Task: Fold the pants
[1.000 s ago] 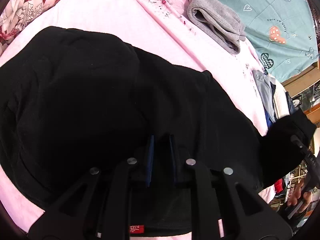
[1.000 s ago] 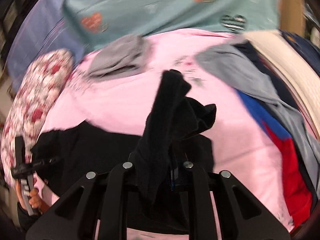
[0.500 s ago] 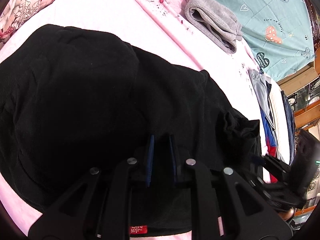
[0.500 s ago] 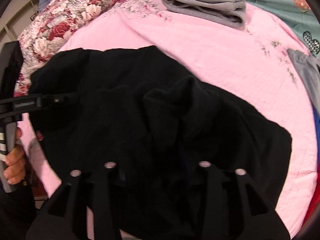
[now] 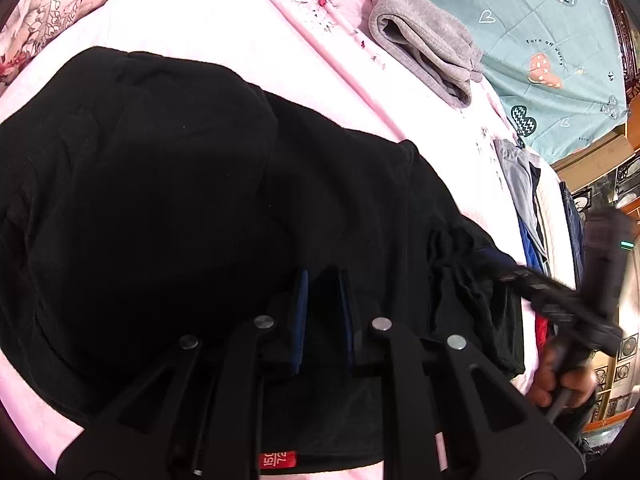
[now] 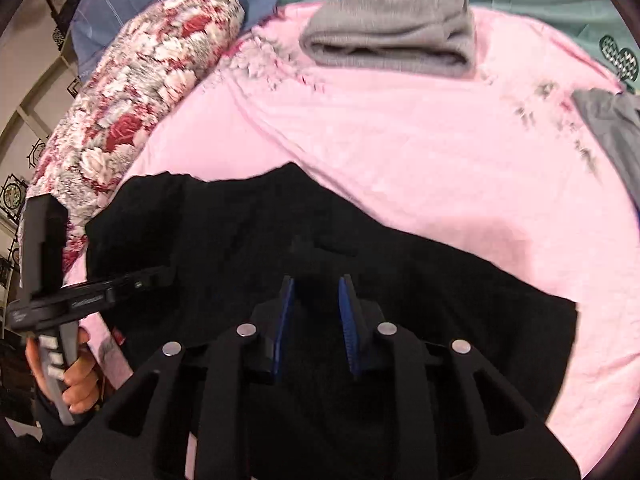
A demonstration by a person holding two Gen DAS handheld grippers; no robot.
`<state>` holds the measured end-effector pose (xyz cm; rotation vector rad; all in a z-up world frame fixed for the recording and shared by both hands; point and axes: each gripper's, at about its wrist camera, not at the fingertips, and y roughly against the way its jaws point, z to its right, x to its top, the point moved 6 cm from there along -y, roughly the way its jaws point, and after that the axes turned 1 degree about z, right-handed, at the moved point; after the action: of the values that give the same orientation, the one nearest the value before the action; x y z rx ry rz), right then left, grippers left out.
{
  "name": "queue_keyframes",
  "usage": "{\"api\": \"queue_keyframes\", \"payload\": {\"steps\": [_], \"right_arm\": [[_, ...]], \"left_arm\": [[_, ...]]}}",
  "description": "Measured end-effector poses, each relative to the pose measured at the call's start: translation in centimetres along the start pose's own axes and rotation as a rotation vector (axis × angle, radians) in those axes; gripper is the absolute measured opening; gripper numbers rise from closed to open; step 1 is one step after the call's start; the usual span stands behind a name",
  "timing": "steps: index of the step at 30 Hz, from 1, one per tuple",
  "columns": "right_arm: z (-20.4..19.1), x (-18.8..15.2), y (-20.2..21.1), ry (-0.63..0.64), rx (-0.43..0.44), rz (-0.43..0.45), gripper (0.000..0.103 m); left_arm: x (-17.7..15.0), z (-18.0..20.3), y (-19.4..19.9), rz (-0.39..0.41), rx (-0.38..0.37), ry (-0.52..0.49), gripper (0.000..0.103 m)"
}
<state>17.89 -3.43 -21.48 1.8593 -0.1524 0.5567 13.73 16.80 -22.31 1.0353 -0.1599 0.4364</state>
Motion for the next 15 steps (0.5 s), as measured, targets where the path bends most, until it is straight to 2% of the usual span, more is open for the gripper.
{"api": "queue_keyframes", "payload": {"steps": [1, 3, 6, 8, 9, 10, 11, 12, 13, 15], "right_arm": [[-0.3, -0.2, -1.0, -0.013, 0.006, -0.032, 0.026], [-0.4, 0.0, -1.1, -0.011, -0.012, -0.032, 0.026], [-1.0, 0.3, 0.8, -0.041, 0.031, -0.027, 0.027], [-1.5, 0.3, 3.3, -0.046, 0.067, 0.017, 0.031], [-1.6, -0.1, 5.1, -0.036, 0.066, 0.051, 0.041], [-1.5, -0.8, 6.5, -0.029, 0.063, 0.074, 0.050], [-1.3, -1.5, 7.4, -0.024, 0.062, 0.086, 0.050], [-1.2, -2.4, 8.3, -0.020, 0.063, 0.091, 0.050], [-1.1, -3.6, 9.1, -0.025, 0.078, 0.085, 0.050], [-0.9, -5.9, 9.8, -0.064, 0.152, 0.053, 0.052]], "left_arm": [[0.0, -0.1, -0.1, -0.005, -0.001, 0.003, 0.016], [0.1, -0.1, -0.1, -0.005, -0.011, 0.005, 0.016], [0.2, -0.1, 0.1, -0.013, -0.017, 0.002, 0.016], [0.2, -0.1, 0.8, -0.012, -0.012, 0.003, 0.016], [0.2, -0.2, 1.9, 0.007, -0.001, 0.001, 0.024], [0.4, -0.4, 3.0, 0.033, 0.007, -0.001, 0.040], [0.5, -0.7, 4.6, 0.073, 0.020, 0.000, 0.051], [0.6, -1.3, 7.0, 0.131, 0.039, 0.013, 0.068], [0.6, -2.2, 9.5, 0.186, 0.060, 0.038, 0.072], [0.3, -4.1, 12.8, 0.242, 0.095, 0.093, 0.072]]}}
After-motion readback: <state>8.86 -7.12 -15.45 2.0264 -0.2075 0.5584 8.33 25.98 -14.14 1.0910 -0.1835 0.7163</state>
